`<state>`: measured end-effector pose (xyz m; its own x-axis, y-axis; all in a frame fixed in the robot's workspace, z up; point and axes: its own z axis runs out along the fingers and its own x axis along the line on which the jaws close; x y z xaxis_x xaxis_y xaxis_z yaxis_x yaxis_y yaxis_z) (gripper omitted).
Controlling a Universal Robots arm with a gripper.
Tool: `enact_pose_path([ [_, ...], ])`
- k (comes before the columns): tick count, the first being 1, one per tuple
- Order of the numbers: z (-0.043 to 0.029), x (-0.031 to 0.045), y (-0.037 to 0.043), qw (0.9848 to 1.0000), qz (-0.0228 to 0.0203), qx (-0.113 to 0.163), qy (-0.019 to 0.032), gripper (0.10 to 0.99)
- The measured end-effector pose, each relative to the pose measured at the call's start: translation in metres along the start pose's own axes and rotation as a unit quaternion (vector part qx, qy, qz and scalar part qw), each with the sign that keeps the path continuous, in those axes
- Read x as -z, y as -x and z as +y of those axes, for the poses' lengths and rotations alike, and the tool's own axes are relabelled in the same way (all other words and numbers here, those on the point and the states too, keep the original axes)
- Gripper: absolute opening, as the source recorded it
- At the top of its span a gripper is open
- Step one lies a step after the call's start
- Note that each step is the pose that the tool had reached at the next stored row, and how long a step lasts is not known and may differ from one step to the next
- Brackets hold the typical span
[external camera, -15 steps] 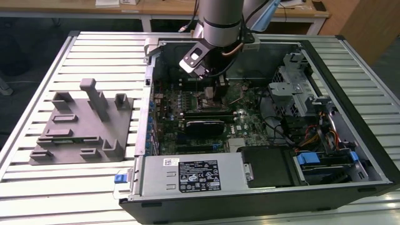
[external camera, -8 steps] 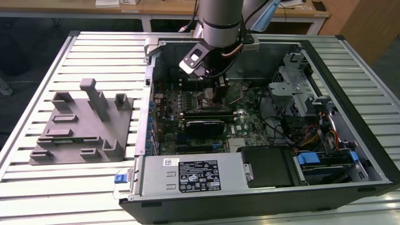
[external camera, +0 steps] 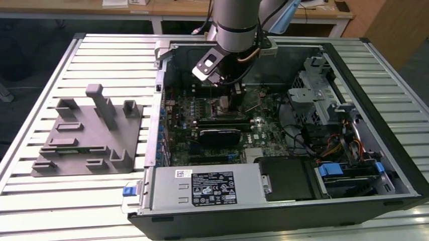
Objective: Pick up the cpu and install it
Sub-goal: 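Place the cpu into insertion slot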
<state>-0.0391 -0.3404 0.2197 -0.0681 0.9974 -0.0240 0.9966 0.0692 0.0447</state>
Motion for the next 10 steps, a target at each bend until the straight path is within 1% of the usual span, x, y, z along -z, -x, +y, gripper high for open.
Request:
enact_pose_path([
  [4,-0.0002,-0.0023,-0.0001,1.0,-0.0026,0.001,-0.0002,0.541],
  [10,-0.0004,-0.0066,-0.0002,1.0,-0.0042,-0.001,-0.0003,0.541],
])
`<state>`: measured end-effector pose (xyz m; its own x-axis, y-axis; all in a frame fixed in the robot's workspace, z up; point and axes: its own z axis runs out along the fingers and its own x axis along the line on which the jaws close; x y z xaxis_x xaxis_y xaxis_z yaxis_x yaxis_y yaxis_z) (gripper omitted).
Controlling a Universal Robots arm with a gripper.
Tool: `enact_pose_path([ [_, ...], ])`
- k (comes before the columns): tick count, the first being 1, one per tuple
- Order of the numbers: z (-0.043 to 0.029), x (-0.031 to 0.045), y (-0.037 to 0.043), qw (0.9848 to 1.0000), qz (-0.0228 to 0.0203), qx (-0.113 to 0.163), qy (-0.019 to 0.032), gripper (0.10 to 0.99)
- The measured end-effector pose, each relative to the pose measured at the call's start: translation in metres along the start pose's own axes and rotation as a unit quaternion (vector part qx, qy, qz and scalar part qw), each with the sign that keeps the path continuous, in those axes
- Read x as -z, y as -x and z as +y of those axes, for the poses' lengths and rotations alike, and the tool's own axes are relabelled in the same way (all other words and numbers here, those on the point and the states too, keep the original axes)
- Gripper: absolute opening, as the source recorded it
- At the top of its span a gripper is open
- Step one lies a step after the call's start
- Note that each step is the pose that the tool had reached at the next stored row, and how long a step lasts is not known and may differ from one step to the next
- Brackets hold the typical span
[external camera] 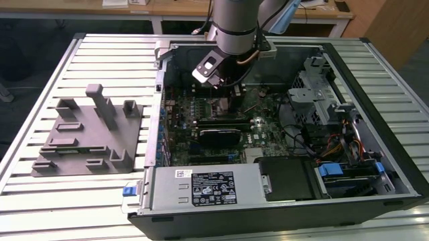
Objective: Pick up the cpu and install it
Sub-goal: 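Place the cpu into insertion slot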
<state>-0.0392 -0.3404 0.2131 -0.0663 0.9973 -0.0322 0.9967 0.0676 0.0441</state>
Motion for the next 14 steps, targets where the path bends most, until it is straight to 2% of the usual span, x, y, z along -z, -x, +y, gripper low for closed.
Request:
enact_pose_path([
  [8,0.0,-0.0046,-0.0028,1.0,-0.0029,-0.004,-0.0003,0.541],
  [14,-0.0006,-0.0081,-0.0041,0.9999,-0.0072,-0.015,-0.001,0.541],
])
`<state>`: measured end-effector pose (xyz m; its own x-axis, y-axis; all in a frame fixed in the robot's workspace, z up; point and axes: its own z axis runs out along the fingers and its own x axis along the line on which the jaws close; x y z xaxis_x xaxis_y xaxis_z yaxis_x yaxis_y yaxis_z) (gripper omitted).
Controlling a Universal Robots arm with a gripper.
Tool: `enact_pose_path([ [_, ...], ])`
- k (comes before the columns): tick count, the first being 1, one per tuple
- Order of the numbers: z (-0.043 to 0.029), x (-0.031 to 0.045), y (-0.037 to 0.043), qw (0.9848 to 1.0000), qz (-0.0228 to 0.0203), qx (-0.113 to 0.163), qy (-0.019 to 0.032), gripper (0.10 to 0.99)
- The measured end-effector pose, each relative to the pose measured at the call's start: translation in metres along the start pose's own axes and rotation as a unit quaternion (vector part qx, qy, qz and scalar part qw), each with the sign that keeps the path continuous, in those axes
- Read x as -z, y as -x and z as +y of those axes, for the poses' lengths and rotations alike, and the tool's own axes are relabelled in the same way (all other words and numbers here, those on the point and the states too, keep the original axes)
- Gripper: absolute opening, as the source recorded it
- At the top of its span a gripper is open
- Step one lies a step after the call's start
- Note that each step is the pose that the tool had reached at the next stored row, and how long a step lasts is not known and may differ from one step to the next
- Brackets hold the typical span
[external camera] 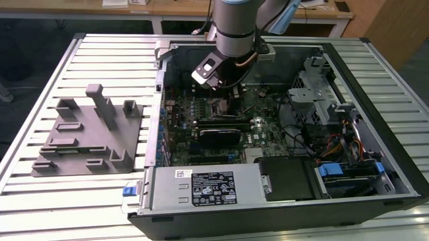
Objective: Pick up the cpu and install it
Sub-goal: 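Place the cpu into insertion slot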
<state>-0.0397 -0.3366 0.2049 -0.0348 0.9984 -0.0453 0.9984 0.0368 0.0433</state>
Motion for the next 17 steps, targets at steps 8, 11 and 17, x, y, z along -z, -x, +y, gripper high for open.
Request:
enact_pose_path([
  [8,-0.0015,-0.0057,-0.0071,1.0,-0.002,-0.004,-0.0002,0.541],
  [11,-0.0018,-0.008,-0.0074,1.0,-0.0034,-0.004,-0.0003,0.541],
  [17,-0.0041,-0.0112,-0.0076,1.0,-0.0047,-0.005,-0.0004,0.541],
])
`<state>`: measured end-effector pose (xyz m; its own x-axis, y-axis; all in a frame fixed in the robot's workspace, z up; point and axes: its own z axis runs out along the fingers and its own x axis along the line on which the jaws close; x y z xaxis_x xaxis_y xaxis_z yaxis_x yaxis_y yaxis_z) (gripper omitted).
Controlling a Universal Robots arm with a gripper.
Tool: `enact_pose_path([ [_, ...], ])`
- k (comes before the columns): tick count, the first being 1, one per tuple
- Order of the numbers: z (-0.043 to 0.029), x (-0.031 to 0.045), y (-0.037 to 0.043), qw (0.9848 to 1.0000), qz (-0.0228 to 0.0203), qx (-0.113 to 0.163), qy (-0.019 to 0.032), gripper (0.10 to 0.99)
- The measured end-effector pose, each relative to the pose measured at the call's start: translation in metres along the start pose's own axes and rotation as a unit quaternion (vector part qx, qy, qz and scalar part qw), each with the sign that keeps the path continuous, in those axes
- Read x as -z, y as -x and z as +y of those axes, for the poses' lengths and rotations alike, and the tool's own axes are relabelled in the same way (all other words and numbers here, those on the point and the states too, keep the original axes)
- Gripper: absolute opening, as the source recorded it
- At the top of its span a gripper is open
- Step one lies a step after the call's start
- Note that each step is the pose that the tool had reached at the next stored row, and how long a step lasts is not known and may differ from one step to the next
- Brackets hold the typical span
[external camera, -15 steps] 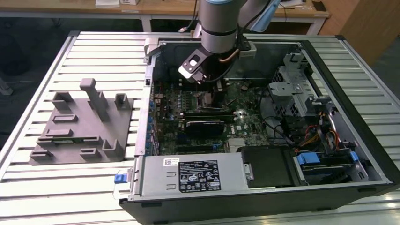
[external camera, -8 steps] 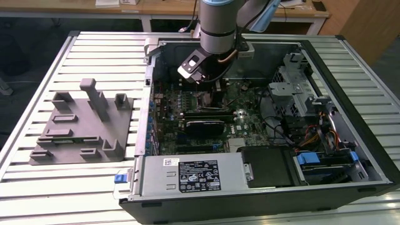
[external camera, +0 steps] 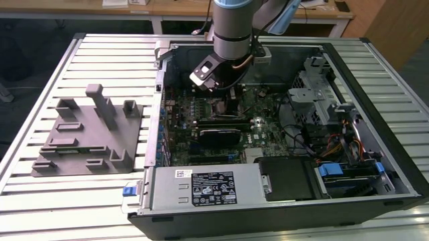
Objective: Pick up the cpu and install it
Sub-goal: 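Place the cpu into insertion slot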
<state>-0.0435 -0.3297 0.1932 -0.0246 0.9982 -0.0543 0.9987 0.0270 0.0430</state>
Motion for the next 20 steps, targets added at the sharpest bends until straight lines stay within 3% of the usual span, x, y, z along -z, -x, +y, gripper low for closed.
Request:
enact_pose_path([
  [14,-0.0011,-0.0033,-0.0002,1.0,-0.0001,0.0,0.0001,0.541],
  [16,-0.0012,-0.0033,-0.0002,1.0,0.0001,0.0,0.0001,0.553],
  [17,-0.0011,-0.0034,-0.0003,1.0,0.0002,0.0,0.0001,0.612],
  [20,-0.0011,-0.0033,-0.0003,1.0,0.0006,0.0,0.0001,0.612],
])
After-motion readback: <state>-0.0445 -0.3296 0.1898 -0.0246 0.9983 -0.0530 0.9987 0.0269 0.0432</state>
